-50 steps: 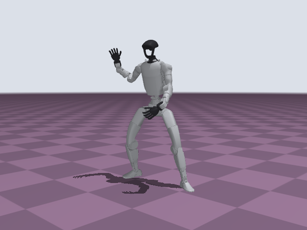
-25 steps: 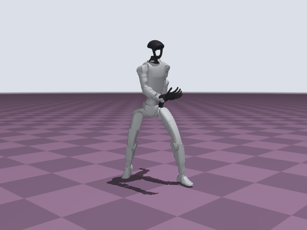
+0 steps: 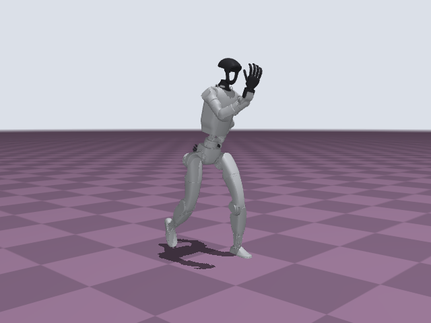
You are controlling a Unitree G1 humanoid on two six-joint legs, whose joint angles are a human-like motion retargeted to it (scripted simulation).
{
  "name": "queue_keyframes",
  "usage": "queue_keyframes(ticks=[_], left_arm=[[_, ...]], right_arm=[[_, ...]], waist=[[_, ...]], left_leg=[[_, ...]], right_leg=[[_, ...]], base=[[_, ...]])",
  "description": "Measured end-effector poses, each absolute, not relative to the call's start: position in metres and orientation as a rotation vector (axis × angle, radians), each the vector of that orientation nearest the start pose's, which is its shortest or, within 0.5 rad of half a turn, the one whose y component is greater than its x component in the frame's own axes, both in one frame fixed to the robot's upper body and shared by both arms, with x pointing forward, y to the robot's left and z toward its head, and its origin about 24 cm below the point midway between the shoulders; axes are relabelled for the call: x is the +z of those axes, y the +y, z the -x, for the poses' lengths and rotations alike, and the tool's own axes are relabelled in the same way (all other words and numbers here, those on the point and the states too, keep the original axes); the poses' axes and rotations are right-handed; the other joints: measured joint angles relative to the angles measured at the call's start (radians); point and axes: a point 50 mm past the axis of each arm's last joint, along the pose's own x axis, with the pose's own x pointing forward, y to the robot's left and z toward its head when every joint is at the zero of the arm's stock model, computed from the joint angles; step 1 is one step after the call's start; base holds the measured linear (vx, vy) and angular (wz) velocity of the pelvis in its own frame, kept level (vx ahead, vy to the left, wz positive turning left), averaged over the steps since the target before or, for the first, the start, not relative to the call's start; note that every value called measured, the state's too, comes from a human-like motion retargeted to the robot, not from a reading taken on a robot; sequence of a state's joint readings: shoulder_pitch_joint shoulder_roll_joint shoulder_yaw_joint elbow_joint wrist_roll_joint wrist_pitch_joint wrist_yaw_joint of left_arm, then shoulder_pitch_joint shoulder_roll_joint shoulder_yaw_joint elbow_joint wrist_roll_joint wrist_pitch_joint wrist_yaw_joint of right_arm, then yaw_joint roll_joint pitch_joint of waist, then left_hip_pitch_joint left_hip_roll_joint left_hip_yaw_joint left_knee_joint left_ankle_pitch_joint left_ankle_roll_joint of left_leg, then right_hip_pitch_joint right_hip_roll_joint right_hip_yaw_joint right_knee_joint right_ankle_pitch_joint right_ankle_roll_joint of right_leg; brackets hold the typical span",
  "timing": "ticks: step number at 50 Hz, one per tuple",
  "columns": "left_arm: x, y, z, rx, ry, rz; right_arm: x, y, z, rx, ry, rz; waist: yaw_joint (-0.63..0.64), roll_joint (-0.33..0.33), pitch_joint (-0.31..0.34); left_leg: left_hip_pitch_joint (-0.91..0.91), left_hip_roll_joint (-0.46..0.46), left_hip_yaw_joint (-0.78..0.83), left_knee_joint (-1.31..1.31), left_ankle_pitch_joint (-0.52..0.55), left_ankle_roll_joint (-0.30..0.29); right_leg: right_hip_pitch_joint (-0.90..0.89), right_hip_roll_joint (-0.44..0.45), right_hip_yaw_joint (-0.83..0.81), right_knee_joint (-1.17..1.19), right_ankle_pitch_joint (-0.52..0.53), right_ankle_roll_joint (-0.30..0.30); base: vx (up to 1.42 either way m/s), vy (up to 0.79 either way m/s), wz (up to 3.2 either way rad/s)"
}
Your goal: Kungfu
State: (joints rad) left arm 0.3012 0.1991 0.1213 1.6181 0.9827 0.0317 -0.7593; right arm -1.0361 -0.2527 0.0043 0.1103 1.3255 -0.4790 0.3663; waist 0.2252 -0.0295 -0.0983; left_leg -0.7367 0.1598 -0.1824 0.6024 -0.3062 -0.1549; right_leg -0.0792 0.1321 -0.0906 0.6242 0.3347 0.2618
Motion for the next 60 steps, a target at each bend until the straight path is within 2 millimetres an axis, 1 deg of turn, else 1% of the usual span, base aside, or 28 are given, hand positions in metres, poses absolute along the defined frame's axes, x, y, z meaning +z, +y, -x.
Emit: queue_keyframes(ticks=[3, 5, 9, 12, 16, 20, 22, 23, 25, 27, 28, 30, 31, 32, 33, 35, 38, 40, 43, 45, 49, 50, 52, 53, 55, 57, 58, 60], left_arm=[[-0.137, 0.225, 0.133, -1.028, 2.134, -0.028], [-0.135, 0.238, 0.130, -1.037, 2.151, -0.077], [-0.132, 0.245, 0.135, -1.057, 2.165, -0.127], [-0.130, 0.242, 0.142, -1.066, 2.179, -0.102], [-0.129, 0.237, 0.148, -1.074, 2.191, -0.077], [-0.129, 0.222, 0.158, -1.114, 2.178, -0.036], [-0.127, 0.212, 0.165, -1.138, 2.190, 0.012], [-0.125, 0.207, 0.169, -1.150, 2.201, 0.039], [-0.121, 0.200, 0.179, -1.174, 2.227, 0.089], [-0.117, 0.197, 0.188, -1.196, 2.265, 0.099], [-0.116, 0.194, 0.191, -1.201, 2.278, 0.098], [-0.118, 0.184, 0.190, -1.206, 2.255, 0.116], [-0.120, 0.180, 0.186, -1.218, 2.225, 0.125], [-0.123, 0.176, 0.183, -1.234, 2.197, 0.128], [-0.125, 0.173, 0.178, -1.258, 2.171, 0.118], [-0.127, 0.174, 0.174, -1.288, 2.153, 0.080], [-0.123, 0.180, 0.181, -1.292, 2.196, 0.073], [-0.121, 0.181, 0.186, -1.274, 2.213, 0.095], [-0.116, 0.179, 0.195, -1.253, 2.221, 0.132], [-0.111, 0.178, 0.205, -1.248, 2.246, 0.152], [-0.098, 0.175, 0.226, -1.204, 2.310, 0.213], [-0.094, 0.174, 0.232, -1.181, 2.327, 0.227], [-0.088, 0.169, 0.243, -1.094, 2.346, 0.254], [-0.086, 0.166, 0.247, -1.038, 2.348, 0.271], [-0.083, 0.161, 0.253, -0.917, 2.354, 0.299], [-0.082, 0.160, 0.254, -0.800, 2.356, 0.325], [-0.084, 0.161, 0.252, -0.740, 2.352, 0.329], [-0.090, 0.170, 0.245, -0.612, 2.337, 0.298]], right_arm=[[0.340, -0.154, -0.305, 0.704, -1.265, -0.962], [0.332, -0.158, -0.307, 0.654, -1.251, -0.946], [0.321, -0.158, -0.310, 0.626, -1.204, -0.913], [0.319, -0.159, -0.311, 0.630, -1.180, -0.898], [0.319, -0.164, -0.309, 0.605, -1.188, -0.877], [0.319, -0.167, -0.308, 0.581, -1.195, -0.857], [0.319, -0.166, -0.309, 0.576, -1.186, -0.860], [0.318, -0.166, -0.309, 0.575, -1.180, -0.860], [0.315, -0.166, -0.311, 0.574, -1.161, -0.862], [0.307, -0.172, -0.313, 0.556, -1.143, -0.854], [0.304, -0.175, -0.313, 0.547, -1.135, -0.848], [0.299, -0.176, -0.314, 0.540, -1.123, -0.849], [0.298, -0.175, -0.314, 0.534, -1.120, -0.853], [0.298, -0.174, -0.315, 0.527, -1.117, -0.856], [0.298, -0.175, -0.315, 0.514, -1.116, -0.856], [0.299, -0.179, -0.315, 0.493, -1.116, -0.856], [0.300, -0.181, -0.315, 0.491, -1.120, -0.833], [0.303, -0.184, -0.313, 0.487, -1.133, -0.815], [0.309, -0.185, -0.311, 0.479, -1.164, -0.795], [0.312, -0.186, -0.310, 0.478, -1.174, -0.789], [0.315, -0.189, -0.311, 0.474, -1.183, -0.779], [0.315, -0.190, -0.311, 0.471, -1.183, -0.775], [0.315, -0.190, -0.312, 0.469, -1.178, -0.769], [0.314, -0.190, -0.313, 0.469, -1.174, -0.765], [0.311, -0.189, -0.315, 0.464, -1.161, -0.757], [0.303, -0.189, -0.318, 0.448, -1.140, -0.748], [0.298, -0.189, -0.320, 0.436, -1.129, -0.740], [0.283, -0.194, -0.324, 0.393, -1.093, -0.714]], waist=[[-0.060, 0.045, -0.006], [-0.085, 0.068, -0.006], [-0.168, 0.114, 0.013], [-0.242, 0.128, 0.032], [-0.289, 0.138, 0.052], [-0.316, 0.136, 0.065], [-0.336, 0.127, 0.068], [-0.346, 0.118, 0.069], [-0.354, 0.107, 0.058], [-0.290, 0.095, 0.014], [-0.270, 0.098, 0.001], [-0.276, 0.091, -0.005], [-0.295, 0.081, -0.003], [-0.312, 0.067, -0.002], [-0.321, 0.046, -0.002], [-0.330, 0.012, -0.014], [-0.311, -0.003, -0.042], [-0.296, -0.002, -0.047], [-0.242, -0.007, -0.025], [-0.191, -0.010, -0.002], [-0.101, 0.000, 0.047], [-0.085, 0.003, 0.056], [-0.070, -0.010, 0.065], [-0.068, -0.020, 0.065], [-0.061, -0.036, 0.058], [-0.051, -0.055, 0.042], [-0.048, -0.067, 0.033], [-0.044, -0.085, 0.015]], left_leg=[[0.083, -0.043, -0.042, -0.076, 0.009, 0.030], [0.159, -0.086, -0.038, -0.138, 0.011, 0.069], [0.326, -0.155, -0.053, -0.271, 0.025, 0.102], [0.434, -0.220, -0.056, -0.365, 0.060, 0.136], [0.532, -0.257, -0.080, -0.399, 0.057, 0.168], [0.626, -0.288, -0.086, -0.414, 0.046, 0.211], [0.679, -0.308, -0.084, -0.412, 0.030, 0.230], [0.706, -0.323, -0.083, -0.407, 0.019, 0.235], [0.744, -0.342, -0.084, -0.379, -0.005, 0.229], [0.722, -0.340, -0.022, -0.312, 0.008, 0.181], [0.706, -0.332, 0.003, -0.268, 0.049, 0.142], [0.677, -0.311, 0.058, -0.171, 0.180, 0.051], [0.645, -0.305, 0.078, -0.097, 0.239, -0.019], [0.610, -0.305, 0.116, -0.025, 0.294, -0.073], [0.571, -0.319, 0.187, 0.047, 0.342, -0.099], [0.480, -0.321, 0.272, 0.192, 0.375, -0.107], [0.346, -0.238, 0.343, 0.308, 0.313, -0.107], [0.271, -0.221, 0.347, 0.292, 0.297, -0.107], [0.184, -0.220, 0.308, 0.150, 0.302, -0.107], [0.152, -0.192, 0.283, 0.008, 0.317, -0.099], [0.146, -0.131, 0.281, -0.313, 0.387, -0.043], [0.143, -0.118, 0.293, -0.383, 0.384, -0.032], [0.129, -0.117, 0.339, -0.490, 0.306, 0.015], [0.125, -0.114, 0.398, -0.528, 0.268, 0.024], [0.114, -0.099, 0.443, -0.519, 0.213, 0.040], [0.101, -0.092, 0.441, -0.426, 0.214, 0.093], [0.099, -0.096, 0.448, -0.386, 0.205, 0.108], [0.106, -0.143, 0.354, -0.374, 0.319, 0.128]], right_leg=[[-0.104, 0.020, -0.025, 0.155, -0.147, 0.000], [-0.157, 0.025, 0.020, 0.204, -0.236, 0.000], [-0.254, 0.060, 0.089, 0.216, -0.366, 0.000], [-0.326, 0.030, 0.111, 0.181, -0.433, -0.013], [-0.374, 0.024, 0.133, 0.028, -0.458, -0.133], [-0.357, 0.005, 0.195, -0.178, -0.488, -0.264], [-0.312, -0.028, 0.199, -0.292, -0.444, -0.298], [-0.280, -0.053, 0.186, -0.350, -0.369, -0.309], [-0.219, -0.095, 0.094, -0.409, -0.284, -0.357], [-0.204, -0.102, 0.076, -0.370, -0.353, -0.361], [-0.194, -0.090, 0.094, -0.369, -0.372, -0.366], [-0.141, -0.100, 0.080, -0.395, -0.400, -0.377], [-0.114, -0.110, 0.068, -0.414, -0.408, -0.382], [-0.094, -0.132, 0.062, -0.422, -0.421, -0.379], [-0.089, -0.177, 0.069, -0.407, -0.445, -0.360], [-0.070, -0.219, 0.068, -0.413, -0.473, -0.349], [-0.025, -0.176, 0.038, -0.473, -0.487, -0.384], [0.003, -0.149, 0.030, -0.492, -0.508, -0.393], [0.046, -0.115, 0.055, -0.496, -0.541, -0.392], [0.087, -0.083, 0.079, -0.501, -0.559, -0.397], [0.181, -0.035, 0.110, -0.509, -0.602, -0.394], [0.205, -0.027, 0.114, -0.512, -0.612, -0.391], [0.241, -0.038, 0.104, -0.516, -0.626, -0.376], [0.254, -0.049, 0.094, -0.517, -0.628, -0.363], [0.273, -0.065, 0.080, -0.510, -0.619, -0.322], [0.288, -0.089, 0.081, -0.498, -0.584, -0.252], [0.297, -0.105, 0.077, -0.495, -0.555, -0.211], [0.324, -0.130, 0.053, -0.487, -0.469, -0.120]], base=[[0.52, 0.06, 1.35], [0.47, 0.40, 0.85], [0.43, 0.16, 1.02], [0.36, -0.03, 1.18], [0.30, -0.24, 0.74], [0.35, -0.32, 0.43], [0.40, -0.31, 0.56], [0.45, -0.35, 0.55], [0.48, -0.35, 0.21], [0.56, -0.41, -0.53], [0.57, -0.49, -0.27], [0.38, -0.37, 0.31], [0.23, -0.25, 0.74], [0.23, -0.14, 0.88], [0.29, -0.15, 0.84], [0.36, -0.42, 0.70], [0.32, -0.67, 0.32], [0.43, -0.65, 0.12], [0.40, -0.59, -0.42], [0.37, -0.56, -0.85], [0.56, -0.55, -0.74], [0.53, -0.47, -0.45], [0.69, -0.53, -0.31], [0.79, -0.54, -0.26], [0.73, -0.46, -0.31], [0.92, -0.49, -0.40], [1.03, -0.49, -0.32], [1.00, -0.40, -0.04]])
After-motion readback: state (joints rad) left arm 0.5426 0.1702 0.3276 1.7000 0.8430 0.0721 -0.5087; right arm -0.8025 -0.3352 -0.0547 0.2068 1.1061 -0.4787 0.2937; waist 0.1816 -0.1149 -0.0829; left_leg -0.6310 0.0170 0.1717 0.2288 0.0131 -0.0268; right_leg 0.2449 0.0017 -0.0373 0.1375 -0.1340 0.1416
